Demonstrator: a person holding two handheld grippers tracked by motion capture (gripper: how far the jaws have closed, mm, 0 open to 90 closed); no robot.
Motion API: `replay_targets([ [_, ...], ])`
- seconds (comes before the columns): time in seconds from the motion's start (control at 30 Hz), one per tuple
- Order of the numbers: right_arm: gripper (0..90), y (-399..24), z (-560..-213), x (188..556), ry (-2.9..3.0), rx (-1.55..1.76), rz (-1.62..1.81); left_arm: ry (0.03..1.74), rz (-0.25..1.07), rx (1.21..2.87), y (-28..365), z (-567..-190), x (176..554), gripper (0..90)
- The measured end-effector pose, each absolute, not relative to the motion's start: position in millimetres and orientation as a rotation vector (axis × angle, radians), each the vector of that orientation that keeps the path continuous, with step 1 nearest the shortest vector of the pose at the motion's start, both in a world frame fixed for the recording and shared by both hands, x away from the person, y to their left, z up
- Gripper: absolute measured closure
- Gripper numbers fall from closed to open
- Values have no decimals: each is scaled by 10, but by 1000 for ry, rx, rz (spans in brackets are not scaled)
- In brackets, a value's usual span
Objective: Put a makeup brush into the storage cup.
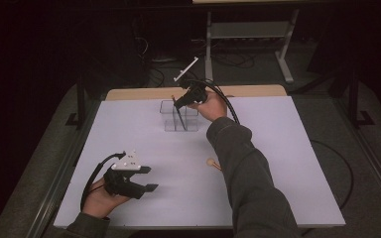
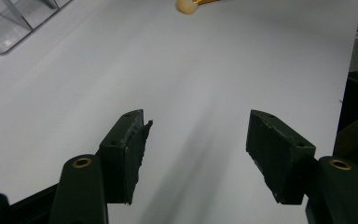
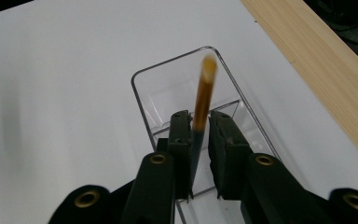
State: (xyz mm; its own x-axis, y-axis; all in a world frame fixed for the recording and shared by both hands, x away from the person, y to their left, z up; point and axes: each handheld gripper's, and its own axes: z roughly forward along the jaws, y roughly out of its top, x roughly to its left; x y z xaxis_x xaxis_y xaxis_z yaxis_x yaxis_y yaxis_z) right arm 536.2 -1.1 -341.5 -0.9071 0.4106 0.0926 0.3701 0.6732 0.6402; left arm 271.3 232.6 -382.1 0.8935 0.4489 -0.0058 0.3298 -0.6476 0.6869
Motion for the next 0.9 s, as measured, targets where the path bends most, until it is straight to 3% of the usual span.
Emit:
replay_targets([
  [0.9, 691, -315, -3361, 5194, 2790, 690, 1133, 565, 205, 2328, 2322, -3843, 2728, 365],
])
